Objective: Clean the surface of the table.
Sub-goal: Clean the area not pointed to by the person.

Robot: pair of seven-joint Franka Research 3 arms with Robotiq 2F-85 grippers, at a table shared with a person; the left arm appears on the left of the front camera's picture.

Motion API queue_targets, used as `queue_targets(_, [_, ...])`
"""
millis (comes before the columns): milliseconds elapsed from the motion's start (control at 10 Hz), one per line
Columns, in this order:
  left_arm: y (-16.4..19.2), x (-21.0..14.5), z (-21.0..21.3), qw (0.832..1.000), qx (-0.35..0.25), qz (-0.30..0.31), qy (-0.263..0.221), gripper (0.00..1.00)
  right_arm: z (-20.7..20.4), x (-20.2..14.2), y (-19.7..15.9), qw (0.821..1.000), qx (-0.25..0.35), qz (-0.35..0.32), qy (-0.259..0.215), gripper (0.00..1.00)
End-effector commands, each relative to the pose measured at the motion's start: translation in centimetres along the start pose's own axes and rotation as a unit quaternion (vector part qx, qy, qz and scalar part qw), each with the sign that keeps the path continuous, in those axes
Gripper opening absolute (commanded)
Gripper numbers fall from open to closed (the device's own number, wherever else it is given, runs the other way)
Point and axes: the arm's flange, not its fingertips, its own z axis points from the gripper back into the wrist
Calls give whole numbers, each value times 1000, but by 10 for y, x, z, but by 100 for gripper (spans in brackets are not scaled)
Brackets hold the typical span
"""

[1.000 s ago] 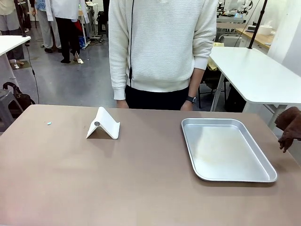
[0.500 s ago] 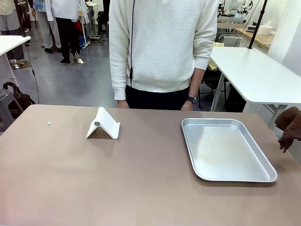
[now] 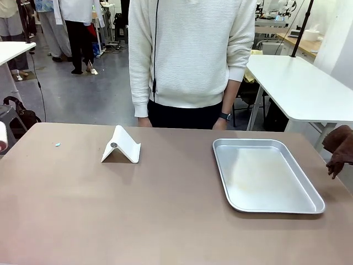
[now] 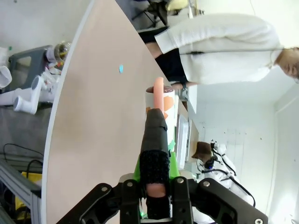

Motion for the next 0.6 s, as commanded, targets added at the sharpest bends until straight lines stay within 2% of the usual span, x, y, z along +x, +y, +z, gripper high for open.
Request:
queue_targets(0, [-14, 33, -28, 999, 36, 16, -9, 22, 1, -5, 5, 1000, -1, 2, 1, 7])
queue_targets(200, [-15, 74, -61, 997, 75, 29, -18, 22, 1, -5, 5, 1000, -1, 2, 1, 7])
queue_targets(500, [-5, 106, -100, 993, 108, 42, 26, 22, 1, -5, 5, 1000, -1, 2, 1, 7])
